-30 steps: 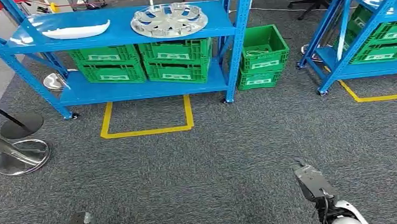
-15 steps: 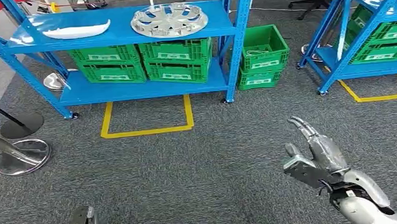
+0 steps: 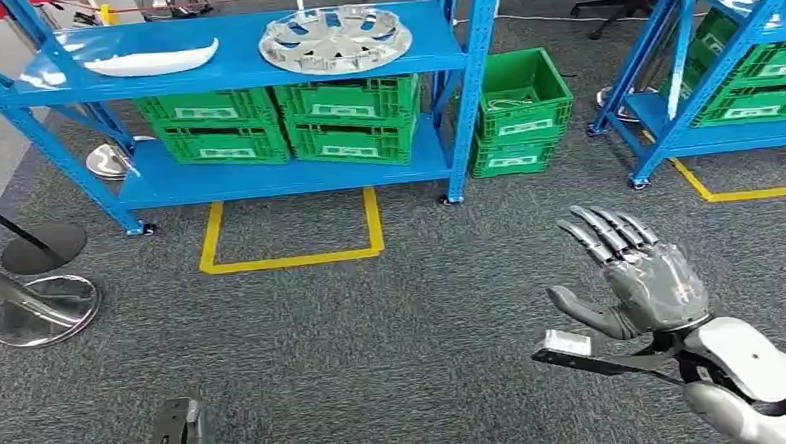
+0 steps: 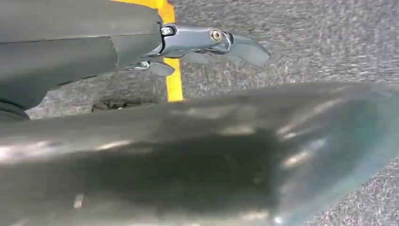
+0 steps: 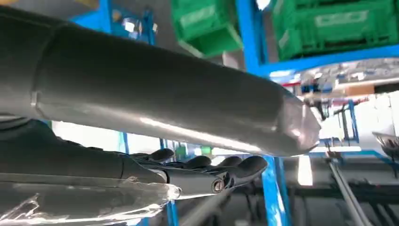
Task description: Take the parts from the cabinet and place them on the table.
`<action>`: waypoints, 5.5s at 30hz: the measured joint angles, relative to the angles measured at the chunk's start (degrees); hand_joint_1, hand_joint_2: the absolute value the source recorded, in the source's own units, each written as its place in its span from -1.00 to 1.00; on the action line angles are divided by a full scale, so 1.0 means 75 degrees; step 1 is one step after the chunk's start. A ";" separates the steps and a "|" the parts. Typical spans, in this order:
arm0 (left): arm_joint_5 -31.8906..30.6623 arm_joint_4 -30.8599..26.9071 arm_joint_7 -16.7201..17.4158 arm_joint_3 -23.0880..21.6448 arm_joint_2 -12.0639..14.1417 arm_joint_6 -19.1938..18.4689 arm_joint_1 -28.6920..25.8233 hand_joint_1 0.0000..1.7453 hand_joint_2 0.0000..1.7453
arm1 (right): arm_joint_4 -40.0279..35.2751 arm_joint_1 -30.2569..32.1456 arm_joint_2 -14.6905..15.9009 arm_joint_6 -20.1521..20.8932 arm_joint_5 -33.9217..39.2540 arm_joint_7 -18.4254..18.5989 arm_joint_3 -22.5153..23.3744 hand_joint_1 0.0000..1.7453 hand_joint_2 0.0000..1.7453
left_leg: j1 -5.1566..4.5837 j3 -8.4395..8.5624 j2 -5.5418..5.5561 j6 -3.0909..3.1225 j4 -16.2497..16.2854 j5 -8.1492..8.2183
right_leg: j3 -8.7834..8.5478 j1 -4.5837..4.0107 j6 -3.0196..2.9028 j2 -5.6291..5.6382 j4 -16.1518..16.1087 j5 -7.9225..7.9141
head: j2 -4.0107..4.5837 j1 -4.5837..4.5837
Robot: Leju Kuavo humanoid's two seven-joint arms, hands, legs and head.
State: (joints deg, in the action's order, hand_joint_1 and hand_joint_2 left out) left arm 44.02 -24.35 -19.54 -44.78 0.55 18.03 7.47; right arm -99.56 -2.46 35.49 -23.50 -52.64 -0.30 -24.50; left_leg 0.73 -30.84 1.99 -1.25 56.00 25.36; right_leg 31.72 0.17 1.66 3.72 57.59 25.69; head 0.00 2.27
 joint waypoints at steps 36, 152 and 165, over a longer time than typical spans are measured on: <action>-0.0213 0.0000 0.0498 0.0265 -0.0067 -0.0448 -0.0003 -1.00 -1.00 | 0.0015 -0.1556 -0.0204 0.3311 0.2595 0.1673 -0.1396 -1.00 -1.00 | -0.0001 -0.0039 0.0004 0.0000 0.0000 -0.0029 | 0.0033 0.0001 0.0009 -0.0008 0.0001 -0.0020 | 0.0000 0.0000; -0.1020 -0.0029 0.0638 0.0729 -0.0225 0.0181 -0.0049 -1.00 -1.00 | -0.0731 -0.0336 -0.0221 0.2547 0.1493 0.1273 -0.0901 -1.00 -1.00 | -0.0067 -0.0606 -0.0196 0.0157 -0.0007 -0.0186 | -0.0931 -0.0130 -0.0018 -0.0330 -0.0280 0.0680 | -0.0003 -0.0090; -0.1046 -0.0026 0.0644 0.0737 -0.0236 0.0216 -0.0152 -1.00 -1.00 | -0.0711 -0.0284 -0.0218 0.2608 0.1517 0.1326 -0.0906 -1.00 -1.00 | 0.0084 0.1705 -0.0059 0.0130 -0.0555 0.1040 | 0.1528 -0.0094 0.0013 -0.0550 -0.0222 -0.0880 | -0.0003 0.0041</action>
State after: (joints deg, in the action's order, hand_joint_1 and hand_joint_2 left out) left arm 36.17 -24.55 -14.71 -39.25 -1.22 19.65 6.34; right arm -104.89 -4.59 33.86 -3.94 -41.27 9.64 -31.30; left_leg 1.36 -18.05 1.55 -0.28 51.83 33.16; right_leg 43.18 -0.53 1.76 -0.40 55.93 19.09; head -0.02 2.58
